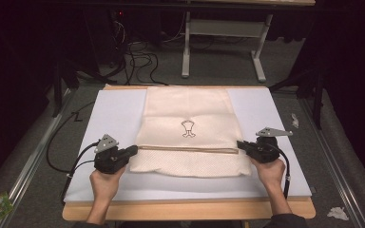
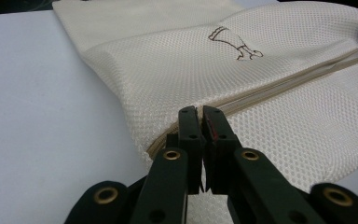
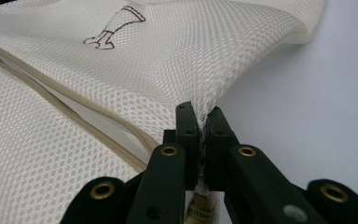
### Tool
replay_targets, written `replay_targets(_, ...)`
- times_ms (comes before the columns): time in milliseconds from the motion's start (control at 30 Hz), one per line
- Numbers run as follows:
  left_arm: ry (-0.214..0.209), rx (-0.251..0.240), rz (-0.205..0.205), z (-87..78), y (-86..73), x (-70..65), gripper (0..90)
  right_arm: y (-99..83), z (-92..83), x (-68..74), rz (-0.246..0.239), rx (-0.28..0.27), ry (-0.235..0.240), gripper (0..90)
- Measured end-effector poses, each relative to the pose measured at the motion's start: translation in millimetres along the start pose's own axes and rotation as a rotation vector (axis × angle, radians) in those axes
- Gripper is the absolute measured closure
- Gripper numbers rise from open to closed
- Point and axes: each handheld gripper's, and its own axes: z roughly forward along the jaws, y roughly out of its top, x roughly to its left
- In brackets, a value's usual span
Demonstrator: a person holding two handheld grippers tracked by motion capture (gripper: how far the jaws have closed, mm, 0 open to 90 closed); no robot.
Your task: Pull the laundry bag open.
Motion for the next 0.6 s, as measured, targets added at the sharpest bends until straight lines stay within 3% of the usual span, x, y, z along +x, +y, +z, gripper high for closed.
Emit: replay_targets(600, 0.005, -0.001, -0.015, -1.5, -1.8, 5.7, 87.1, 0.1, 1.2, -2.8, -0.009, 0.008, -0.010, 88.1)
